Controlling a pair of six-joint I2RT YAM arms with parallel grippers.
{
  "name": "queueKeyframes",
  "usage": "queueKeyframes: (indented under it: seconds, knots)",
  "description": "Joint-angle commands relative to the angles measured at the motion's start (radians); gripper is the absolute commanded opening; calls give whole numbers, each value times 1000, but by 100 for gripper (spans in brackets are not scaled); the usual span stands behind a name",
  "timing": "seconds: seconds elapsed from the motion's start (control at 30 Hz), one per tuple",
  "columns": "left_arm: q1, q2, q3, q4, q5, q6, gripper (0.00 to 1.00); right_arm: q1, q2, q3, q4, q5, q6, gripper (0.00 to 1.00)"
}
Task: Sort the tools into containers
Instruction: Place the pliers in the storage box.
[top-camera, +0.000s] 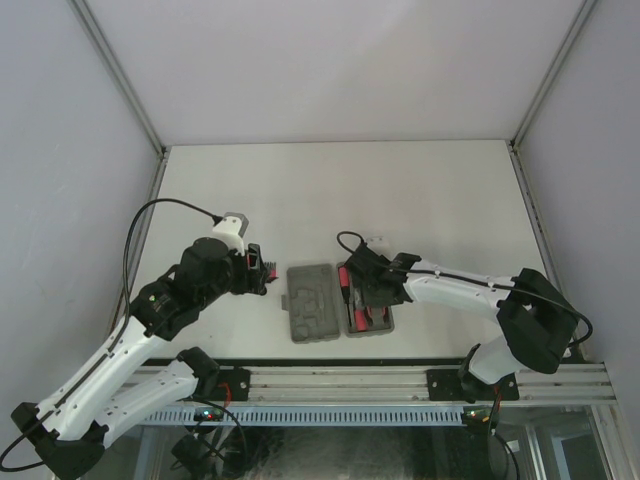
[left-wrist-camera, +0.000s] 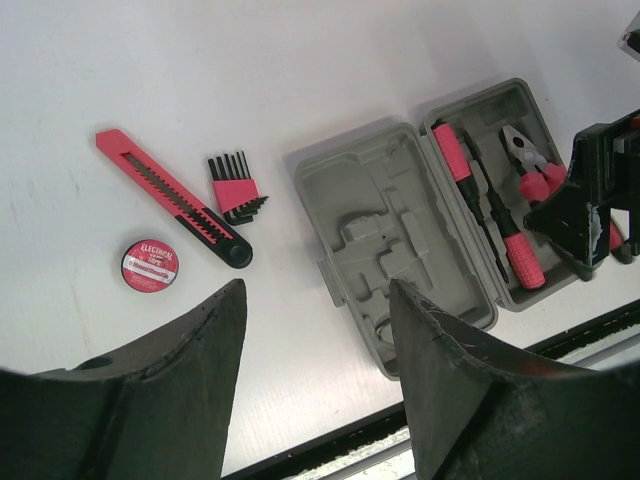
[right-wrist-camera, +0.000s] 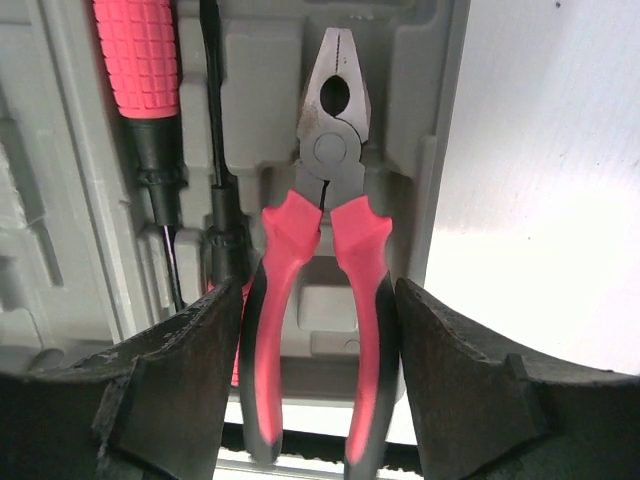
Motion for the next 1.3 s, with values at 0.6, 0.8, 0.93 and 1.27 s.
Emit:
queueKeyframes:
  seconds: [0.6,0.8,0.93,1.27]
  knots:
    - [6,4,-11,35,1,24,63,-1,-69,62,-49,51,-49,38]
    - [6,7,-12,35,1,25,63,1,-88,50,-94,86,-37,26]
    - [6,7,-11,35,-2,24,63,-4,-124,16,-78,67,-41,21]
    - [6,6,-12,33,-2,22,63,-14,-95,-10,-42,8,-59,14]
